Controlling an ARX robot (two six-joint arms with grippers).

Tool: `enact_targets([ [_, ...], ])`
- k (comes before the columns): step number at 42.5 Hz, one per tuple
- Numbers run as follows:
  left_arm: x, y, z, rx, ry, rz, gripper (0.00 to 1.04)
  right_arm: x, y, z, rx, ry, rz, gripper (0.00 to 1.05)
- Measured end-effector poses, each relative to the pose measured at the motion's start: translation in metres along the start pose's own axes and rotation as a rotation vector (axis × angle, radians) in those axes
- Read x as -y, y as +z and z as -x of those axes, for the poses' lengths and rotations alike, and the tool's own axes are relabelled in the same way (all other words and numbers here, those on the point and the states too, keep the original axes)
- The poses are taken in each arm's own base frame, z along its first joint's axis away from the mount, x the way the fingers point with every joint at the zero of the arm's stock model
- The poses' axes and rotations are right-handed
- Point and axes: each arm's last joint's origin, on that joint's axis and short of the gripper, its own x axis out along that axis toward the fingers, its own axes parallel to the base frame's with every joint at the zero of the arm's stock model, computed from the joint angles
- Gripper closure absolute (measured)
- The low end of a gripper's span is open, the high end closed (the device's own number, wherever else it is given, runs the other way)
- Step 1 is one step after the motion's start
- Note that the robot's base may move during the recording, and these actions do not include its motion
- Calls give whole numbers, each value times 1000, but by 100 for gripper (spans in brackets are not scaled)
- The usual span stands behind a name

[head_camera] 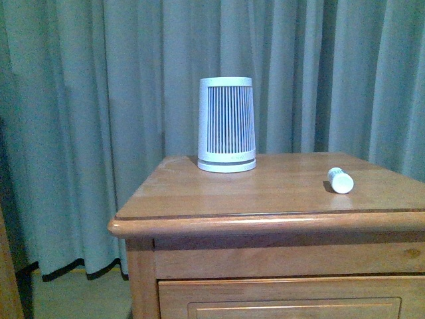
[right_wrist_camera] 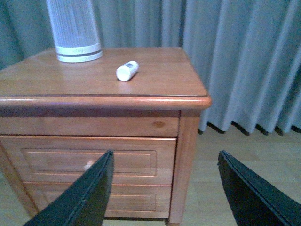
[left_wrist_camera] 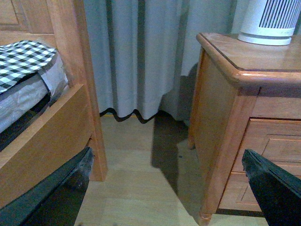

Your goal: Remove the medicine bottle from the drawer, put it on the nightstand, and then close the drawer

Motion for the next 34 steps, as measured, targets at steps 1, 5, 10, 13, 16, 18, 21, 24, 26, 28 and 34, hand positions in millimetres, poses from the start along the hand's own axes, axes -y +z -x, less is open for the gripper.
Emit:
enact_targets([
  [1, 0, 0, 0, 0, 0, 0, 7, -3, -3, 0, 0, -7, 2, 41],
  [5, 0, 0, 0, 0, 0, 0, 7, -9, -14, -1, -13, 32, 8, 60],
  [10, 0, 0, 0, 0, 0, 0, 7, -9, -22, 0, -6, 28, 8, 86],
  [13, 0, 0, 0, 0, 0, 0, 7, -9, -25, 0, -7, 28, 8, 97],
  [16, 0, 0, 0, 0, 0, 0, 7, -9, -27, 0, -8, 28, 12, 102],
  [18, 0, 0, 0, 0, 0, 0, 7, -9, -29, 0, -8, 29, 11, 102],
  [21, 0, 0, 0, 0, 0, 0, 7, -9, -31, 0, -7, 28, 11, 102],
  [24, 0, 0, 0, 0, 0, 0, 7, -9, -33, 0, -6, 28, 11, 102],
  [26, 0, 0, 0, 0, 0, 0, 7, -9, -34, 0, -6, 28, 11, 102],
  [28, 0, 0, 0, 0, 0, 0, 7, -9, -34, 0, -4, 28, 11, 102],
  [34, 0, 0, 0, 0, 0, 0, 7, -9, -38, 0, -4, 28, 11, 102],
])
